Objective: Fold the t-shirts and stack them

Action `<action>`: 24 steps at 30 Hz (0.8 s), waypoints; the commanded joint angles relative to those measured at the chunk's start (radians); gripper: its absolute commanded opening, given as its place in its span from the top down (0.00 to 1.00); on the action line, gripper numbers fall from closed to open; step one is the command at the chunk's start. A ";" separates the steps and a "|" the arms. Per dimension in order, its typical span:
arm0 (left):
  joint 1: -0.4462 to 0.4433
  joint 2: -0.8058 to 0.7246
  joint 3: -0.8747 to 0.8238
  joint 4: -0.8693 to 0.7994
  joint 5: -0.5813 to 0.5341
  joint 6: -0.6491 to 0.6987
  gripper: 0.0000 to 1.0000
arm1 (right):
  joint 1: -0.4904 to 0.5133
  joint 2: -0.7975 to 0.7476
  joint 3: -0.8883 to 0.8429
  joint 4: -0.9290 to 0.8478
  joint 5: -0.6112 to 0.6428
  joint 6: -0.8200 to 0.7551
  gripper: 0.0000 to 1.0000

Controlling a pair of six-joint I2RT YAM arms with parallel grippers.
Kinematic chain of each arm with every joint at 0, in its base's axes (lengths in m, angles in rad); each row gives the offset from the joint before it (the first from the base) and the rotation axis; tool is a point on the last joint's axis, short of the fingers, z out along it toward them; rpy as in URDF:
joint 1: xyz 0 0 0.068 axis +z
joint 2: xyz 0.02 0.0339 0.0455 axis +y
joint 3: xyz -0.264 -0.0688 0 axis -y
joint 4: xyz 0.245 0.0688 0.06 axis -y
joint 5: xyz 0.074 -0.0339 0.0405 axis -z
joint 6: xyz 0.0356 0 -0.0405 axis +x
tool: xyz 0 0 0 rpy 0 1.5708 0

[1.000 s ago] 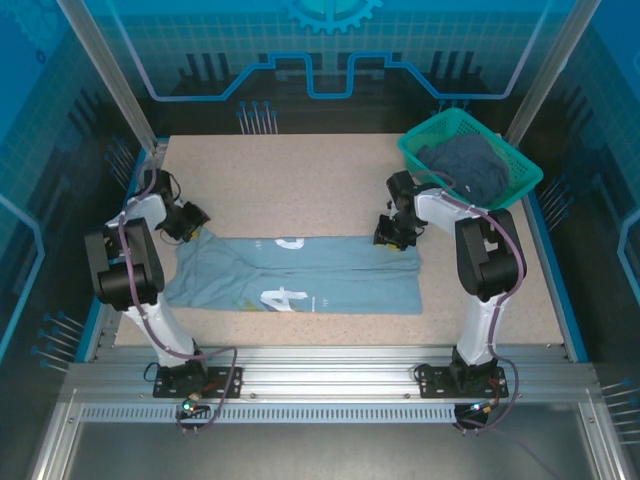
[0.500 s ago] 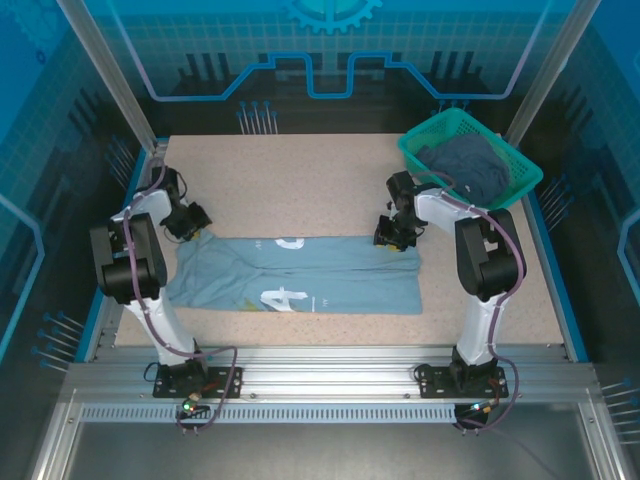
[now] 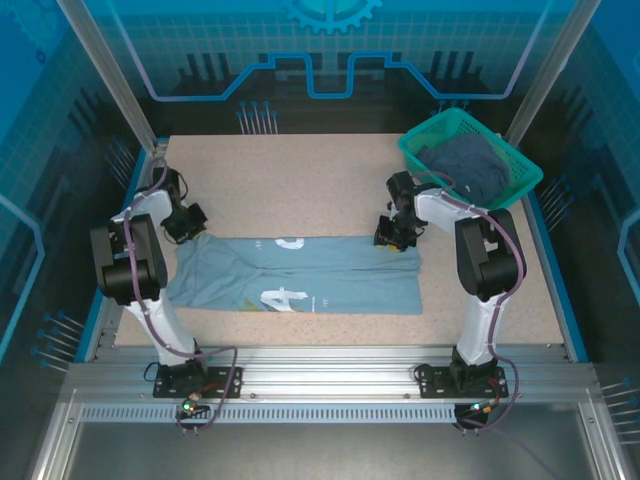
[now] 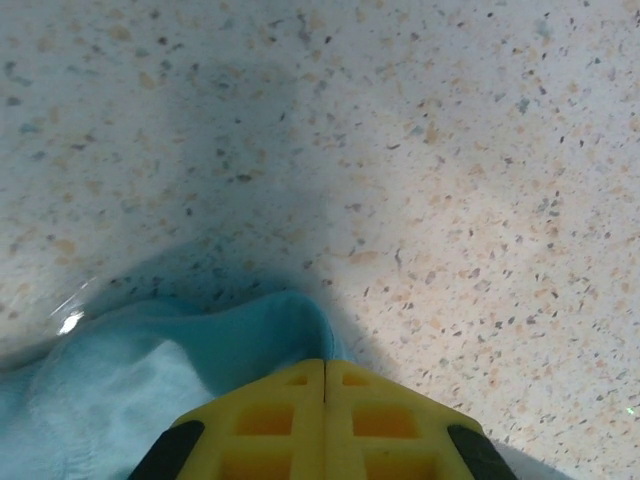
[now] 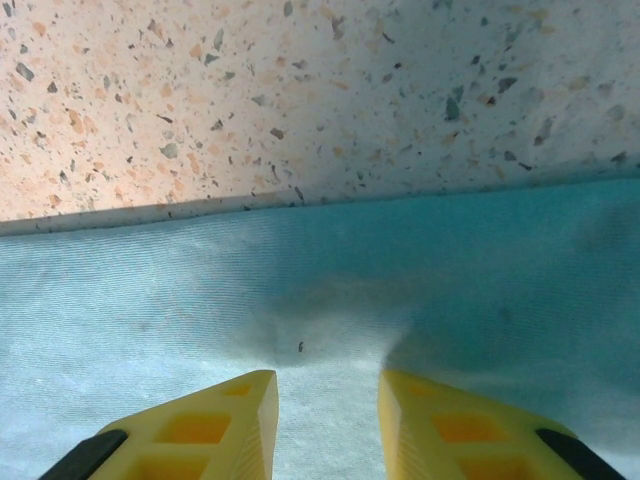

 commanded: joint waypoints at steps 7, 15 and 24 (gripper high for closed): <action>0.001 -0.184 -0.129 -0.038 -0.096 -0.085 1.00 | 0.001 0.010 0.005 -0.040 -0.004 -0.004 0.68; 0.012 -0.187 -0.150 -0.093 -0.151 -0.101 1.00 | 0.000 0.013 0.006 -0.060 0.014 -0.008 0.68; 0.014 -0.201 -0.167 -0.135 -0.234 -0.113 1.00 | 0.000 0.015 0.001 -0.060 0.013 -0.002 0.69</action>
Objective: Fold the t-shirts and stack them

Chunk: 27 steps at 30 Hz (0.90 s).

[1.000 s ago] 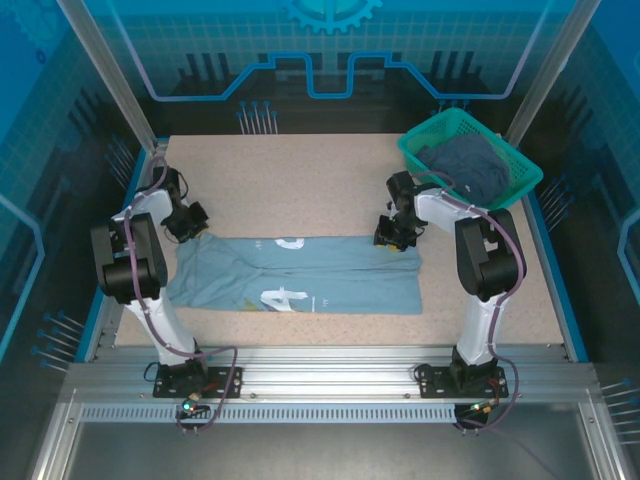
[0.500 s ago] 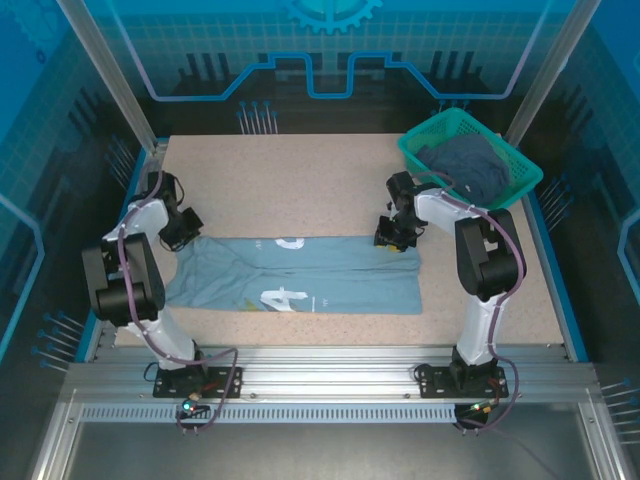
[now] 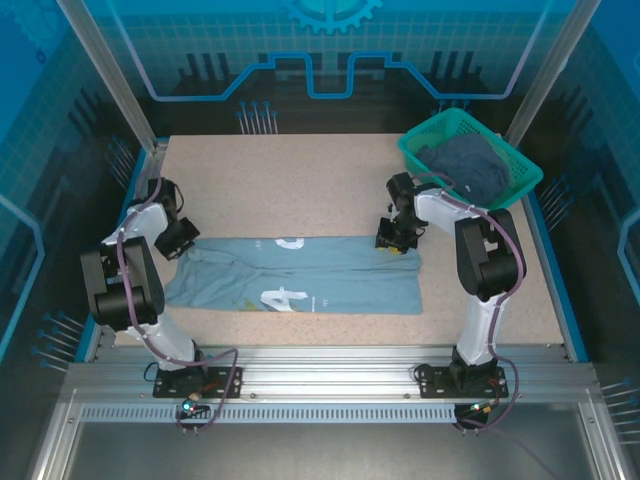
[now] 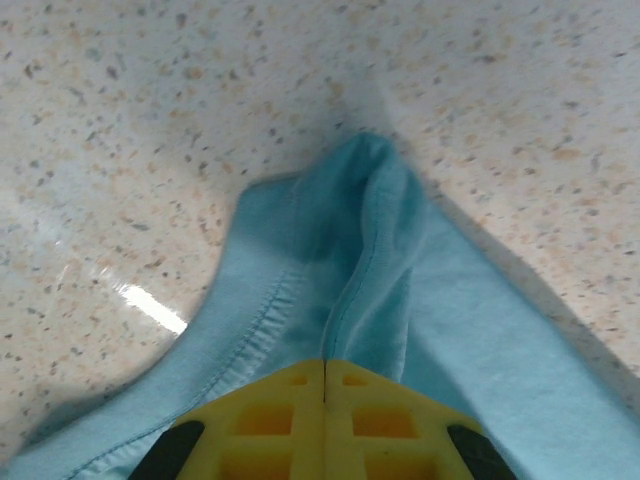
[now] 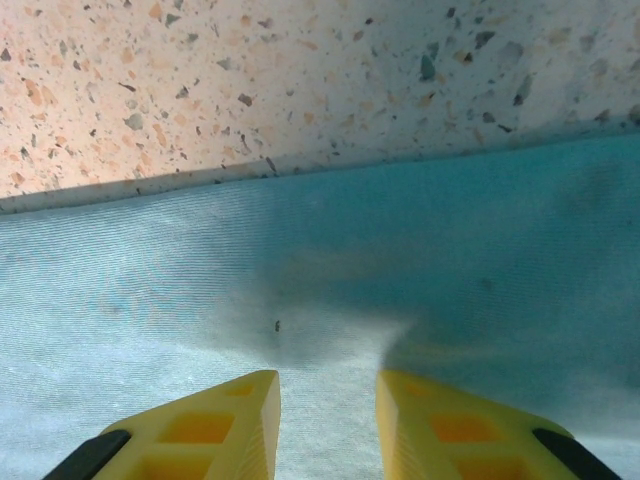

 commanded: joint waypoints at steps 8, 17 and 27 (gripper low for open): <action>0.009 0.028 -0.026 -0.056 -0.068 0.005 0.80 | 0.000 0.007 -0.003 -0.037 0.024 0.003 0.69; 0.008 -0.010 -0.027 -0.094 -0.099 -0.037 0.71 | -0.029 -0.114 -0.098 -0.032 0.117 0.061 0.69; 0.004 -0.112 -0.029 -0.121 -0.098 -0.123 0.59 | -0.047 -0.334 -0.237 -0.089 0.159 0.142 0.70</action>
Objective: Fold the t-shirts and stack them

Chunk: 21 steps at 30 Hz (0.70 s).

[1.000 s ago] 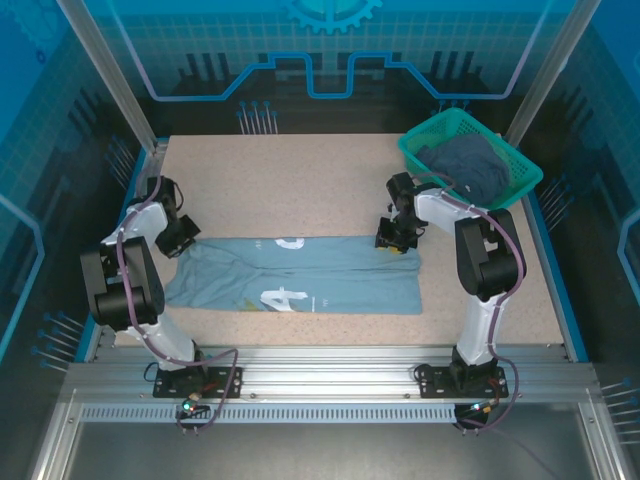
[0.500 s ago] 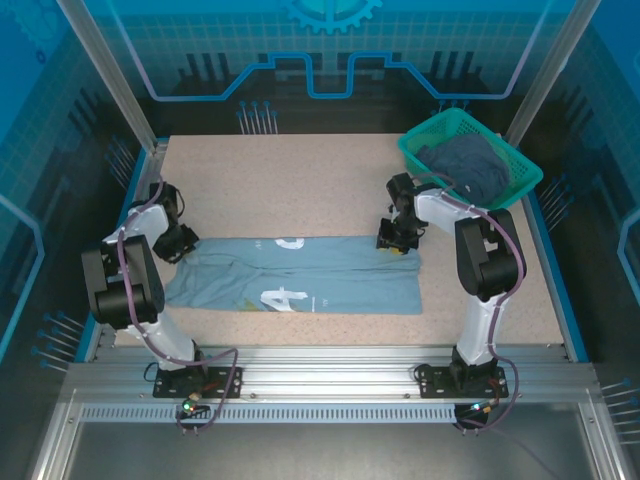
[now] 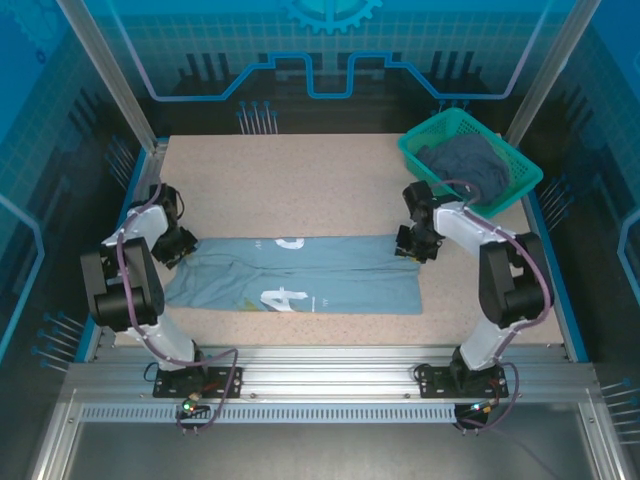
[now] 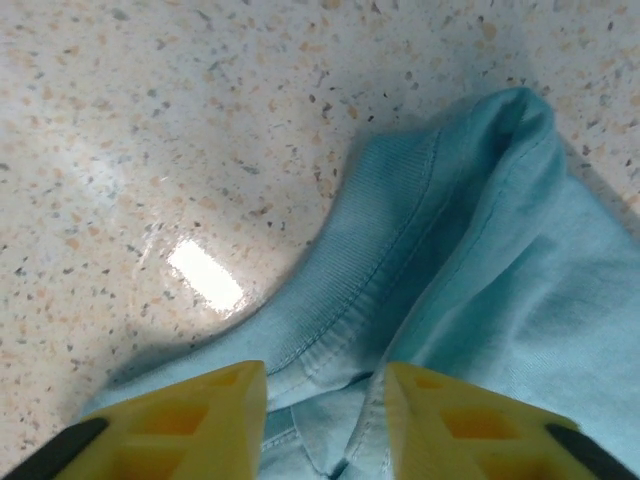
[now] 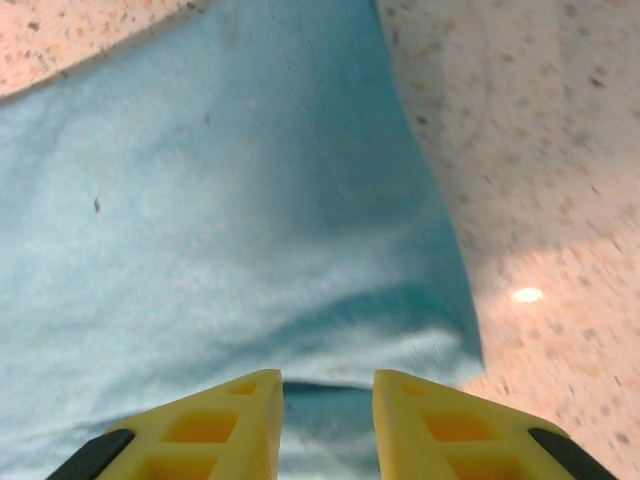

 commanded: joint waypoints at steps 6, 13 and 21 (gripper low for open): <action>-0.079 -0.217 -0.063 -0.040 0.109 -0.191 0.61 | -0.002 -0.152 -0.112 -0.098 -0.093 0.175 0.76; -0.241 -0.244 -0.121 -0.005 0.265 -0.311 0.65 | -0.001 -0.077 -0.168 -0.008 -0.186 0.245 0.81; -0.285 -0.261 -0.154 -0.001 0.275 -0.292 0.69 | -0.079 0.084 -0.005 0.006 -0.125 0.201 0.91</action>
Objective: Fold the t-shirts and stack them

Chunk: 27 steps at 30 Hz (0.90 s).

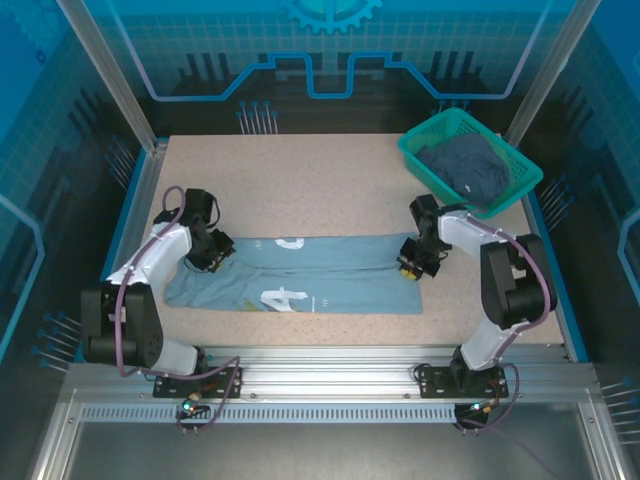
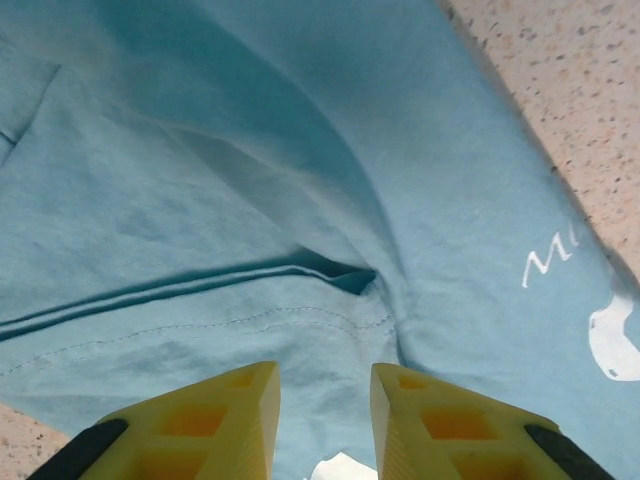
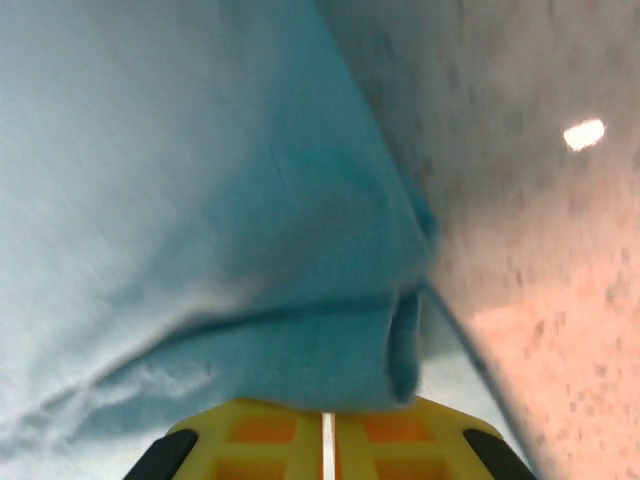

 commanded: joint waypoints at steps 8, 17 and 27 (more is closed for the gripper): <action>0.002 -0.064 -0.021 -0.033 -0.014 0.013 0.68 | -0.055 0.117 0.062 -0.004 0.008 0.006 0.93; 0.135 -0.195 -0.117 -0.203 -0.016 -0.121 0.61 | -0.047 0.053 0.047 0.002 0.081 -0.050 0.91; 0.304 -0.121 -0.063 -0.102 -0.029 -0.012 0.61 | 0.079 -0.046 0.073 0.052 0.084 -0.175 0.87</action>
